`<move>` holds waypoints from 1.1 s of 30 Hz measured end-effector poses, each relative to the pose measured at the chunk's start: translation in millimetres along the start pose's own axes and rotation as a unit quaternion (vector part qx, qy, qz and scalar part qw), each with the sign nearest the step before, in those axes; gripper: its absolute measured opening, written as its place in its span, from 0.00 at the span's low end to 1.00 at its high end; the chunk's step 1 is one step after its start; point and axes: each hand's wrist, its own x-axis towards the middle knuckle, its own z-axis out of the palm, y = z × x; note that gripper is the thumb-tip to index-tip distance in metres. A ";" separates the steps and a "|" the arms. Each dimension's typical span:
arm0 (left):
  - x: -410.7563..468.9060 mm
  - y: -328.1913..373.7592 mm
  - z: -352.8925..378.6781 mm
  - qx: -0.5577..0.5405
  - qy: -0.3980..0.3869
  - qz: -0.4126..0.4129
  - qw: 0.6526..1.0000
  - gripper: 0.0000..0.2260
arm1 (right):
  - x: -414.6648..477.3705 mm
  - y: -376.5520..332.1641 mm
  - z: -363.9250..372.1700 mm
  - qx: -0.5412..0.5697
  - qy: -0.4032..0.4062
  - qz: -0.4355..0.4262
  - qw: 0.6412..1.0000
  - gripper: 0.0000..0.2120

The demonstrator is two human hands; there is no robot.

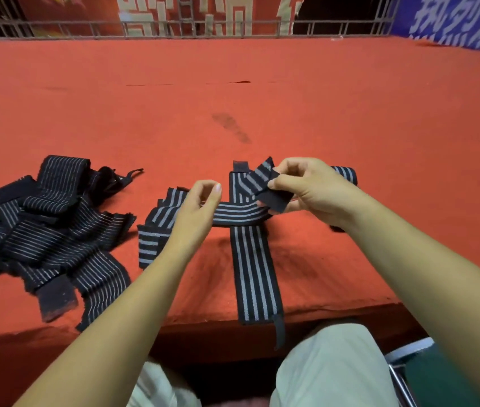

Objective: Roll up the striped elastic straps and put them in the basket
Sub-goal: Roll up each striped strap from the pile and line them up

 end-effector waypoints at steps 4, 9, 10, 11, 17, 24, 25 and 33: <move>12.1 -62.2 -6.5 0.358 -0.119 0.060 0.924 0.27 | 3.4 -10.2 -10.8 0.008 0.052 0.012 0.999 0.11; 14.1 -115.3 -29.8 0.563 -0.041 0.091 0.820 0.17 | 0.5 6.2 -10.6 -0.054 0.110 0.036 0.992 0.04; 16.7 -120.7 -39.2 0.569 -0.021 0.088 0.817 0.16 | -0.9 10.1 -9.8 -0.057 0.107 0.044 0.992 0.05; 20.5 -125.0 -48.1 0.574 -0.011 0.072 0.815 0.18 | -1.8 12.7 -9.4 -0.050 0.102 0.048 0.992 0.05; 26.8 -76.2 -39.2 0.374 0.001 0.080 0.924 0.17 | -2.0 8.1 -5.1 -0.055 0.046 0.018 0.997 0.10; 1.1 15.1 8.8 -0.086 -0.142 0.106 0.980 0.10 | 0.7 -3.6 8.7 0.064 0.034 0.034 0.997 0.16; 0.6 19.8 9.6 -0.111 -0.116 0.104 0.981 0.08 | -1.9 -5.7 9.3 0.033 0.035 0.036 0.998 0.15; 2.6 42.9 -0.8 -0.338 -0.053 -0.034 0.939 0.09 | -1.1 -9.9 -3.5 -0.180 0.120 -0.081 0.973 0.13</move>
